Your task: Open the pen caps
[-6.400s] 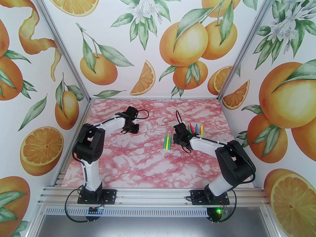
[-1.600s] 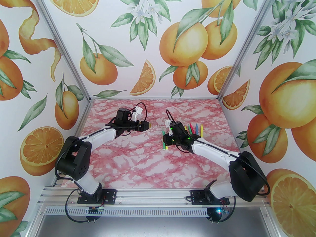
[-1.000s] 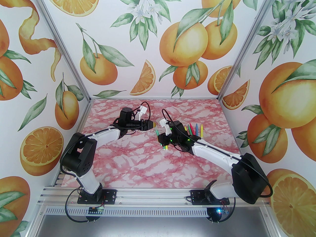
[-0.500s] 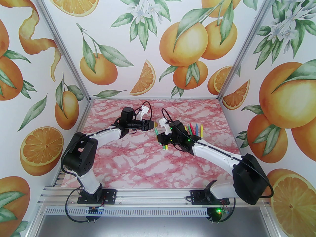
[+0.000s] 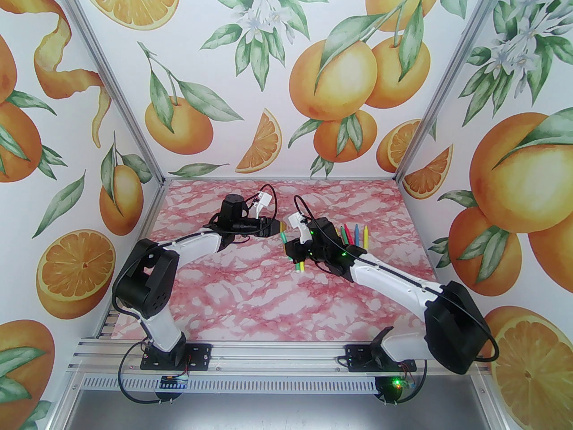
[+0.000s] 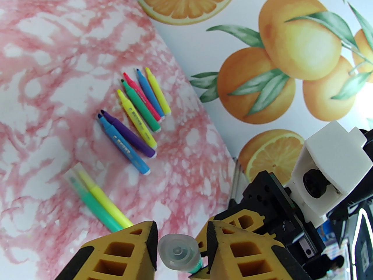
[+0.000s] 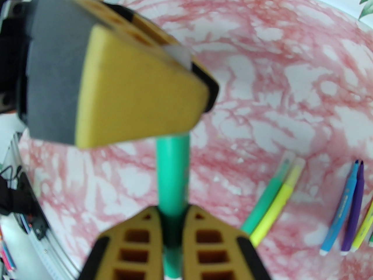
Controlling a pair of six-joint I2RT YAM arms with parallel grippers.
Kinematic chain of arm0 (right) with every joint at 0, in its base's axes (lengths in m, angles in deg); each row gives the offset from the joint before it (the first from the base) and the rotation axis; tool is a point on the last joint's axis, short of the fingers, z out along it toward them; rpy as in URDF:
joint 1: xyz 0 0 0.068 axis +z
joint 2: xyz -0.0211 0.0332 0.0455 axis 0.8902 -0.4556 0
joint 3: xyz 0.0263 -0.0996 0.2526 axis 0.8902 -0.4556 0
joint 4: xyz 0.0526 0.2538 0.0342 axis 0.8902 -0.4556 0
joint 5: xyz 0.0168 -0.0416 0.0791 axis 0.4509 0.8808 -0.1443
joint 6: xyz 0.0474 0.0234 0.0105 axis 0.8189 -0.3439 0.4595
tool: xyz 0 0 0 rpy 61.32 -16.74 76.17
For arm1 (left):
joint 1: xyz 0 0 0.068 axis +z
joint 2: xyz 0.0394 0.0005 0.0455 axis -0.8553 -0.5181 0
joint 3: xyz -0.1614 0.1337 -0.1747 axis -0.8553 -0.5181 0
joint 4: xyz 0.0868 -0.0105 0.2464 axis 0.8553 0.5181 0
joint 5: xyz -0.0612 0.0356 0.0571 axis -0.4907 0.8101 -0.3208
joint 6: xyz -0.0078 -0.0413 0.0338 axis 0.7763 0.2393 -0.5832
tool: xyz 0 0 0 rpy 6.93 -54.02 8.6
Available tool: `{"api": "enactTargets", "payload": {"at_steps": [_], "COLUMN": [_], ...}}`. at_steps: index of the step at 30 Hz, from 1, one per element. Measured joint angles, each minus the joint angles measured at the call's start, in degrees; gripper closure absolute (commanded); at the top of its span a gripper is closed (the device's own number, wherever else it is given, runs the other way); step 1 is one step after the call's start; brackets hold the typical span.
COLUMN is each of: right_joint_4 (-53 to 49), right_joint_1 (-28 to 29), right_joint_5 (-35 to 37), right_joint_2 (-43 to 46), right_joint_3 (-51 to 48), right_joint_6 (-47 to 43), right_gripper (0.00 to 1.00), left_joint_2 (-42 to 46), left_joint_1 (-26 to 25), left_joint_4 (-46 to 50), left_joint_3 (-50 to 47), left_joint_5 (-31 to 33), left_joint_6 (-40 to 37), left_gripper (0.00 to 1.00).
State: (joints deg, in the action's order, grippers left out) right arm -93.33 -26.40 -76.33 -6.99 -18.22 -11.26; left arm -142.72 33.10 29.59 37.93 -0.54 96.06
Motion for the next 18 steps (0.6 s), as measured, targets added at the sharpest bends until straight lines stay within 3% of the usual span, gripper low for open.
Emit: {"api": "enactTargets", "payload": {"at_steps": [5,12,18], "right_joint_4": [-0.02,0.15,2.58], "right_joint_1": [0.04,0.04,0.04], "right_joint_5": [0.0,0.04,0.0], "right_joint_2": [0.0,-0.02,-0.83], "right_joint_3": [0.0,0.0,0.0], "right_joint_6": [-0.02,-0.31,-0.35], "right_gripper": [0.91,0.65,0.64], "left_joint_2": [0.0,-0.02,0.0], "left_joint_1": [0.0,-0.22,-0.22], "left_joint_4": [-0.02,-0.57,-1.31], "left_joint_3": [0.15,0.44,0.44], "left_joint_5": [-0.22,-0.96,-1.01], "left_joint_6": [0.26,0.44,1.33], "left_gripper": [0.8,0.89,0.95]}}
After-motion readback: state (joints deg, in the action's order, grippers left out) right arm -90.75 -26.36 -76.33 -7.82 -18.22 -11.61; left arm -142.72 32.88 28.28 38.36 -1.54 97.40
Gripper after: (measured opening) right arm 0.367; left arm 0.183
